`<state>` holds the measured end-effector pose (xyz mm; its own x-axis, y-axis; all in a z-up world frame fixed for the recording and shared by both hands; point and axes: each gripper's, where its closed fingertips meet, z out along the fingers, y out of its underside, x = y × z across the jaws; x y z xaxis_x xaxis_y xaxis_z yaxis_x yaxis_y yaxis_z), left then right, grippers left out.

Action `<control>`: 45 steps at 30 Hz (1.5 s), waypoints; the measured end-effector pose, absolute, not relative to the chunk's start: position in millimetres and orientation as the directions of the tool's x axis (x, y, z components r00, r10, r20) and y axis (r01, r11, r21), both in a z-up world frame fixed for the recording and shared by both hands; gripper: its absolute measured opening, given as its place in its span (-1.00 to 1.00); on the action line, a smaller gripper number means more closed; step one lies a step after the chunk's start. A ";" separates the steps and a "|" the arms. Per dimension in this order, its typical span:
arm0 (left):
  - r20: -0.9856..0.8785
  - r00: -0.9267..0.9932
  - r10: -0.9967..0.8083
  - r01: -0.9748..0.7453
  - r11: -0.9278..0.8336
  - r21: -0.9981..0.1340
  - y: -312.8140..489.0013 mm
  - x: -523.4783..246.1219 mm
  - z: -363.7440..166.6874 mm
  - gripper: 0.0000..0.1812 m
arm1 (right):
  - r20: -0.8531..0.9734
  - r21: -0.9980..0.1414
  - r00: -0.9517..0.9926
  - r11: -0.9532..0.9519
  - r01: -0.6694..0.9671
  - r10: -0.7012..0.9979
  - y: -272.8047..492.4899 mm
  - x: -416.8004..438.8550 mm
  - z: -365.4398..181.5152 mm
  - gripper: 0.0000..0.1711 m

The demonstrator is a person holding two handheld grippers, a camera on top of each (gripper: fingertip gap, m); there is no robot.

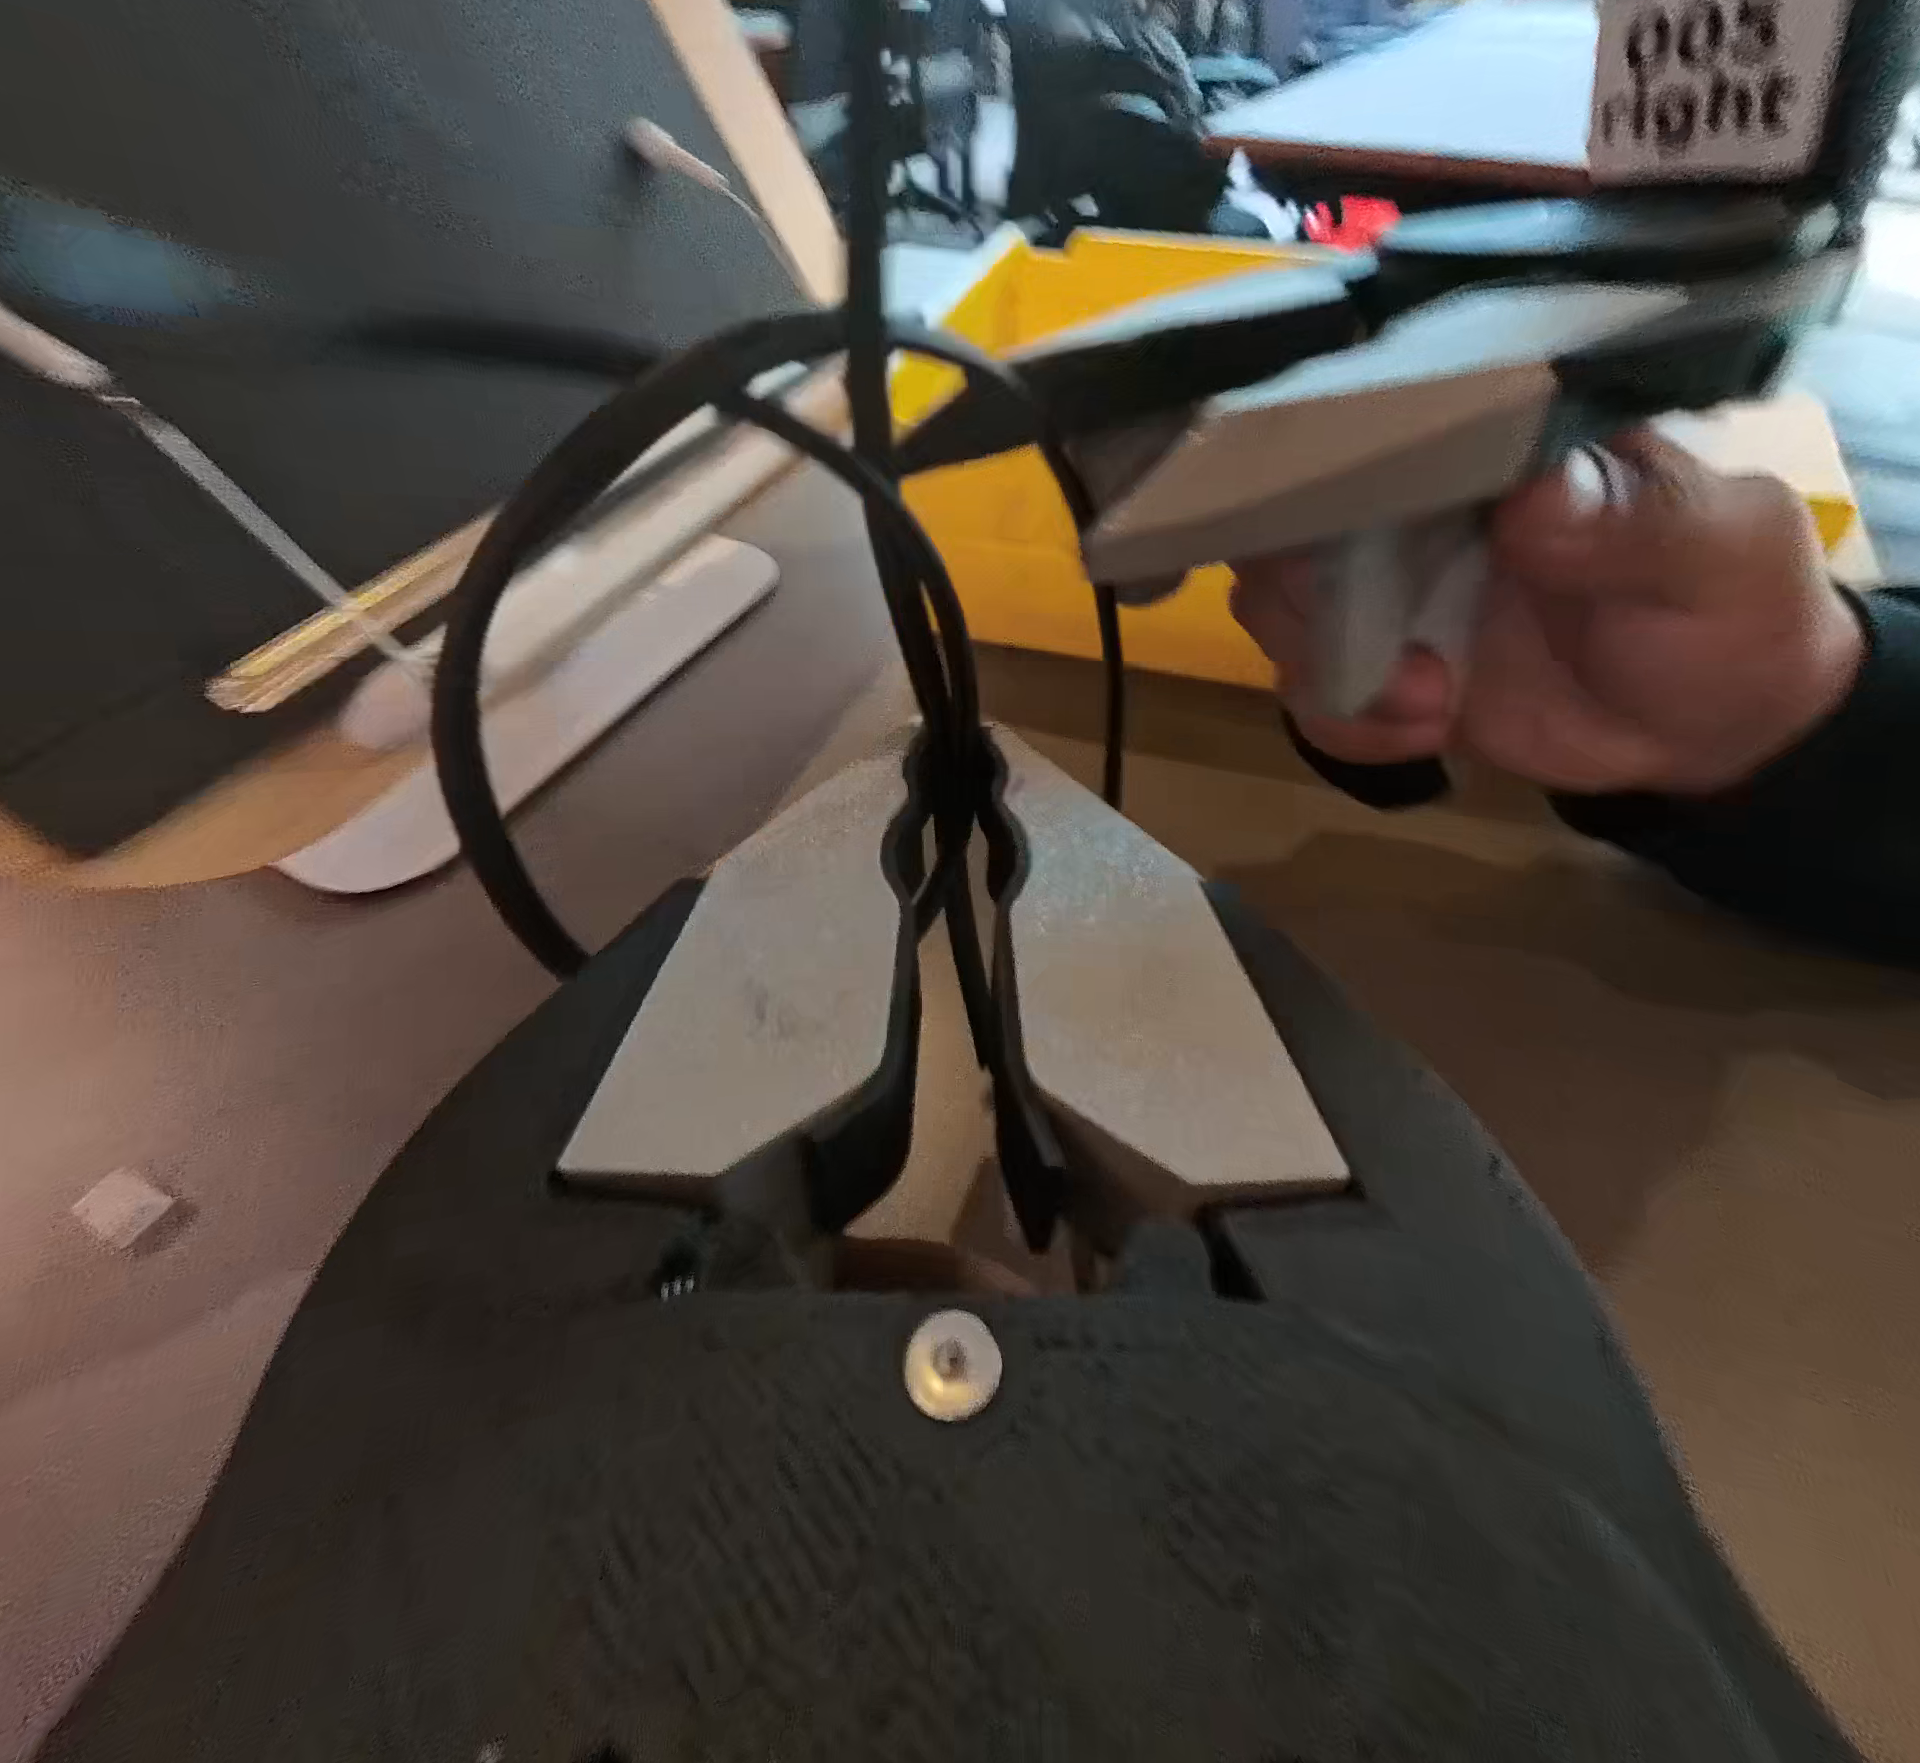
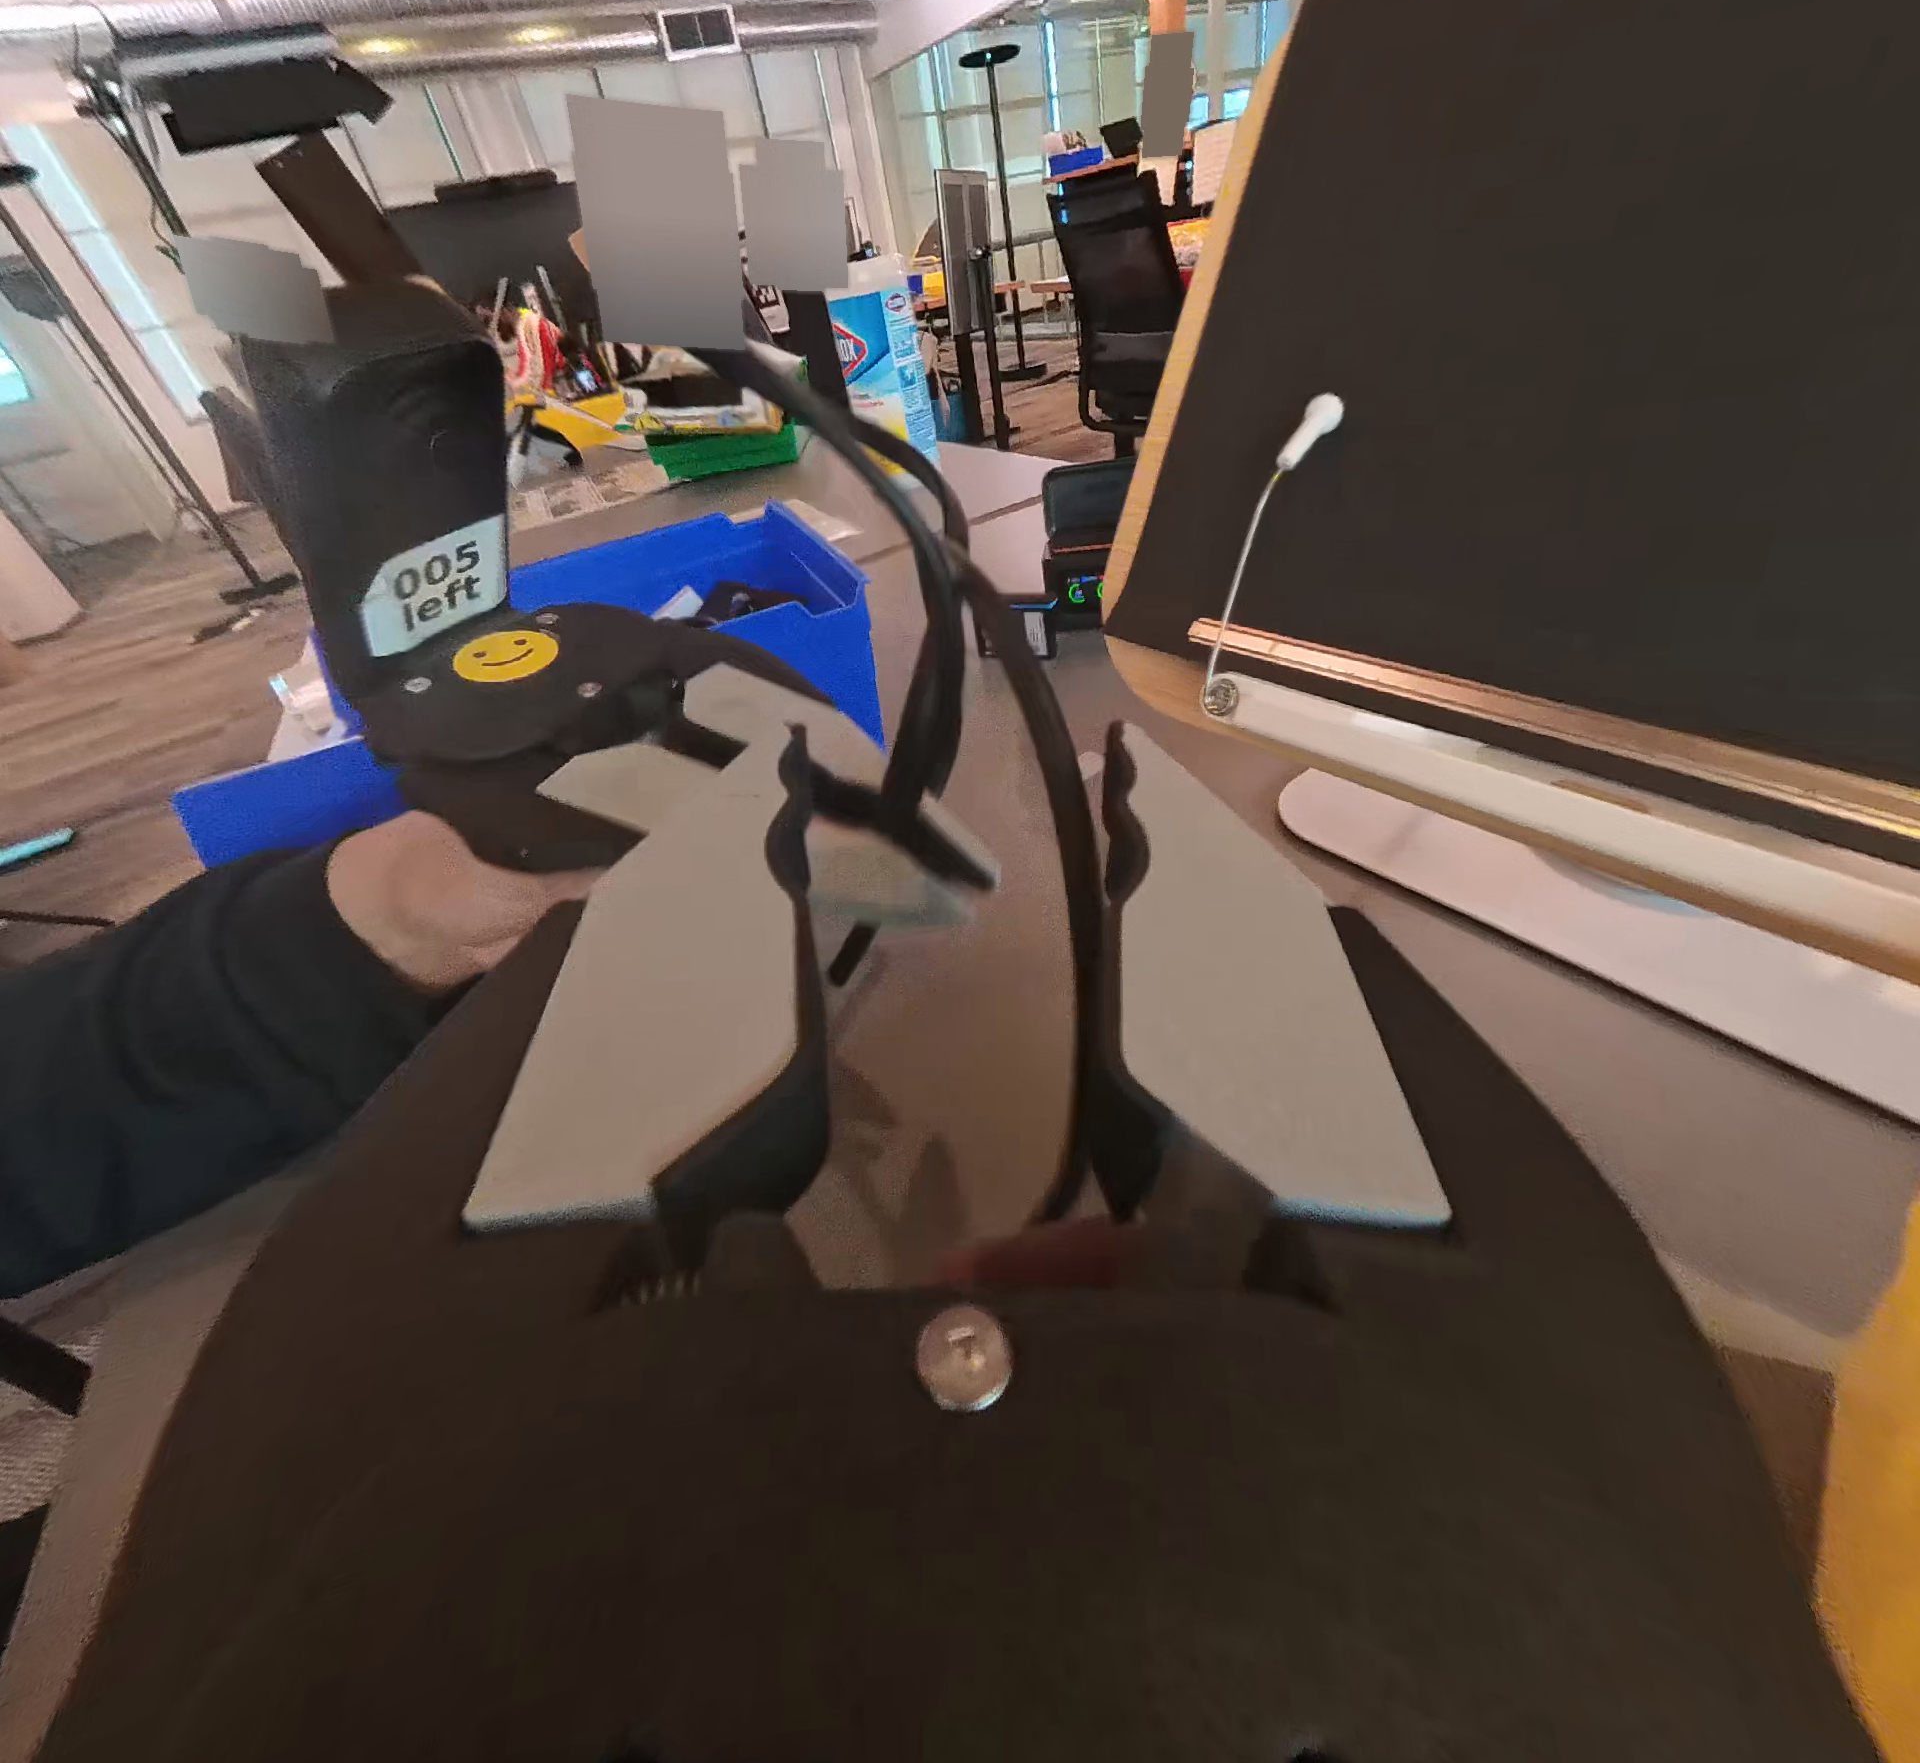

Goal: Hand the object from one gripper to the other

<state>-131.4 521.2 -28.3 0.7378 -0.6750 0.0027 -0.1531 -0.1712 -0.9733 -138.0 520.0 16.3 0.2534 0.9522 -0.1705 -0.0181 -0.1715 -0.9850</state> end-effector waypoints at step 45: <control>0.504 0.498 -0.706 0.099 -0.531 -0.842 500.8 -142.1 -36.3 -0.91 | 0.774 -0.480 -0.021 0.608 0.633 0.633 491.0 -154.2 -67.1 -0.92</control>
<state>-142.1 500.8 -36.3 0.4978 -0.7061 0.5036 0.0989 -0.5307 -0.8418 -154.2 491.0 -67.1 -0.0209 0.6330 0.7738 0.6329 0.6075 -0.4799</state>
